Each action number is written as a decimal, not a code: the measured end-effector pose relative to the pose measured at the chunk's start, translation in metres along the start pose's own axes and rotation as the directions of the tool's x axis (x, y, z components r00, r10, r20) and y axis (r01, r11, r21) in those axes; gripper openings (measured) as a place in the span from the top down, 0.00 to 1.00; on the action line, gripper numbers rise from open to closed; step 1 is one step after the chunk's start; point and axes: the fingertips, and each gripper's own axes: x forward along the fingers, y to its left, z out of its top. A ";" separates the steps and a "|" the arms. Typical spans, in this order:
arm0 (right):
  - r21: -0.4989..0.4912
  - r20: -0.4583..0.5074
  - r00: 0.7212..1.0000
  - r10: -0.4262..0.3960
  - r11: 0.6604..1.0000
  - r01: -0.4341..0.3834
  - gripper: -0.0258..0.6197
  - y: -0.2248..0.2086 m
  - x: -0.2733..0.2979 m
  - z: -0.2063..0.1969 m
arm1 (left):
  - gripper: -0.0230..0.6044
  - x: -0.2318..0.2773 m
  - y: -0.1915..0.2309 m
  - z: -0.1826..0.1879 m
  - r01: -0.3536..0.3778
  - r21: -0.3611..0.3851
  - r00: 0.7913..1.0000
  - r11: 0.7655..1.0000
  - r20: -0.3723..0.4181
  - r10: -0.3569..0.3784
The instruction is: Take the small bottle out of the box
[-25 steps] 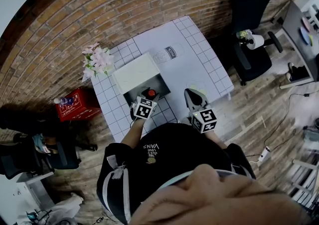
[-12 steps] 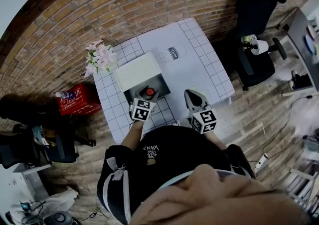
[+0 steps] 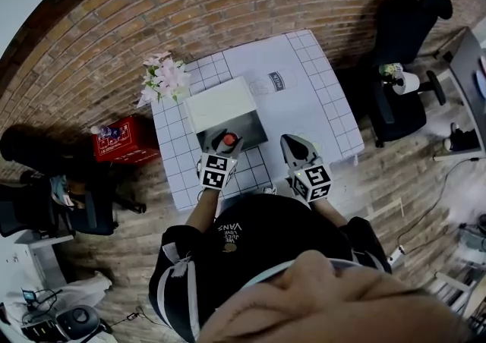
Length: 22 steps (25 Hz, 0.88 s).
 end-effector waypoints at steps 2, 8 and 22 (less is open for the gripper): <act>-0.007 0.001 1.000 0.004 1.000 -0.004 0.97 0.005 0.004 0.002 | 0.60 -0.007 0.003 0.000 -0.003 -0.005 1.000 1.000 0.010 0.003; -0.007 0.006 1.000 -0.005 1.000 0.005 0.97 0.027 0.010 0.005 | 0.60 -0.034 0.012 -0.006 -0.005 -0.001 1.000 1.000 0.023 0.006; -0.018 0.020 1.000 0.017 1.000 -0.017 0.97 0.097 0.018 0.003 | 0.60 -0.108 0.033 -0.015 -0.016 -0.005 0.996 1.000 0.090 0.016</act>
